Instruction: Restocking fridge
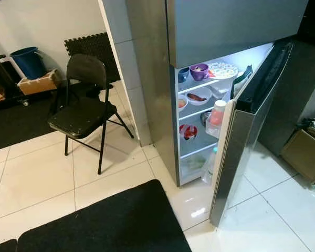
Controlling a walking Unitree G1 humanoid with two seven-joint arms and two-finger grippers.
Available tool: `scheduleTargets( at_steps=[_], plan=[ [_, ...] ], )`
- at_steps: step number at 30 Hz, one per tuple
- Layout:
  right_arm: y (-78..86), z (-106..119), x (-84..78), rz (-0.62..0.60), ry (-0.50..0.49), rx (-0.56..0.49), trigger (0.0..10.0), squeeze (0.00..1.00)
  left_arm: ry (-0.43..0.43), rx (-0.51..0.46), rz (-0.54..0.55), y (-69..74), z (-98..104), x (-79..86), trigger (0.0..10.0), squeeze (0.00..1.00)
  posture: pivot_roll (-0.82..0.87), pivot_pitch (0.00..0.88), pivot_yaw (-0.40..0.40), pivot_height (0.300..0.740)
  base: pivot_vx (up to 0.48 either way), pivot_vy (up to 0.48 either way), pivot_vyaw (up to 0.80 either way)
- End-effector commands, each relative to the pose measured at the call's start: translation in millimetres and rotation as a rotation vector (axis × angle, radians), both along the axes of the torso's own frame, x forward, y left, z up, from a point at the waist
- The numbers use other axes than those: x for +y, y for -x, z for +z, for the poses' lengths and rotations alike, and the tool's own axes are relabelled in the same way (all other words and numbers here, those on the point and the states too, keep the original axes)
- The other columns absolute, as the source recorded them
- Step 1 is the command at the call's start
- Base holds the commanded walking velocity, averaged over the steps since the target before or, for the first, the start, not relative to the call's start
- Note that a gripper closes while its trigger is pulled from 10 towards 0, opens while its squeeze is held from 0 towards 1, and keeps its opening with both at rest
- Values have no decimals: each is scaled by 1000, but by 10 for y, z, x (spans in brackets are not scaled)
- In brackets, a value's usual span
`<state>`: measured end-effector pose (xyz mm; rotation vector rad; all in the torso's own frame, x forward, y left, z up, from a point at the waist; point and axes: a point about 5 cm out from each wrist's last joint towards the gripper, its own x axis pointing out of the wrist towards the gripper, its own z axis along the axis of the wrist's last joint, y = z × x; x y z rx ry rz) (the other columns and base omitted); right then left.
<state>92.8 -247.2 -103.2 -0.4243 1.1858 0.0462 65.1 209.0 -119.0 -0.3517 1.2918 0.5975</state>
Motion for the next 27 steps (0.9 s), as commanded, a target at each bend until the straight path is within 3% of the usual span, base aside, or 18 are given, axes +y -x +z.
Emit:
scheduleTargets(
  at_steps=[1, 3, 5, 7, 8, 10, 11, 12, 14, 15, 16, 17, 18, 19, 23, 25, 26, 27],
  plan=[
    [-28, -2, 37, -7, -10, -13, 10000, 0, 4, 35, 10, 58, 0, 62, 10000, 212, -62, 0, 57, 740, 0, 0, 0],
    [-29, -3, 39, -7, -11, -13, 10000, 0, 11, 45, 16, 73, -3, 54, 10000, 212, -62, 0, 55, 740, 0, 0, 0],
    [-28, -7, 53, -4, -13, -12, 10000, 0, 95, 55, 46, 101, -22, -38, 10000, 220, -63, 0, 51, 740, 0, 0, 0],
    [-27, -8, 58, -3, -14, -12, 10000, 0, 163, 42, 57, 89, -31, -120, 10000, 149, -67, 0, 52, 740, 0, 0, 0],
    [-25, -8, 57, -3, -14, -11, 10000, 0, 181, 31, 64, 73, -31, -141, 10000, 204, -67, 0, 52, 740, 0, 0, 0],
    [-24, -8, 54, -4, -14, -11, 10000, 0, 194, 9, 60, 48, -29, -156, 10000, 204, -65, 0, 53, 740, 0, 0, 0],
    [-21, -8, 51, -4, -13, -11, 10000, 0, 198, -1, 72, 34, -28, -162, 10000, 337, -69, 0, 56, 740, 0, 0, 0],
    [-21, -8, 51, -4, -13, -11, 10000, 0, 198, -1, 72, 34, -28, -162, 10000, 337, -69, 0, 56, 740, 0, 0, 0],
    [-15, -6, 41, -9, -11, -12, 10000, 0, 215, -19, 117, -4, -22, -161, 10000, 467, -67, 0, 57, 740, 0, 0, 0],
    [-15, -6, 41, -9, -11, -12, 10000, 0, 215, -19, 117, -4, -22, -161, 10000, 467, -67, 0, 57, 740, 0, 0, 0],
    [-15, -5, 35, -9, -9, -12, 10000, 0, 220, -44, 133, -60, -7, -124, 10000, 776, -69, 0, 60, 740, 0, 0, 0],
    [-14, -3, 27, -11, -7, -13, 10000, 0, 237, -71, 130, -117, 13, -76, 10000, 918, -67, 0, 65, 740, 0, 0, 0],
    [-14, -3, 27, -11, -7, -13, 10000, 0, 237, -71, 130, -117, 13, -76, 10000, 918, -67, 0, 65, 740, 0, 0, 0],
    [-11, -1, 20, -14, -6, -14, 10000, 0, 239, -97, 127, -158, 37, 9, 10000, 1000, -65, 0, 69, 740, 0, 0, 0],
    [-3, -1, 13, -16, -4, -14, 10000, 0, 254, -139, 66, -189, 90, 191, 10000, 1000, -60, 0, 73, 740, 0, 0, 0],
    [6, -3, 12, -18, -4, -13, 10000, 0, 318, -202, -18, -218, 162, 341, 10000, 1000, -50, 0, 79, 740, 0, 0, 0],
    [6, -3, 12, -18, -4, -13, 10000, 0, 318, -202, -18, -218, 162, 341, 10000, 1000, -50, 0, 79, 740, 0, 0, 0],
    [6, -3, 12, -20, -4, -13, 10000, 0, 376, -266, -93, -272, 250, 466, 10000, 1000, -45, 0, 81, 740, 0, 0, 0]
  ],
)
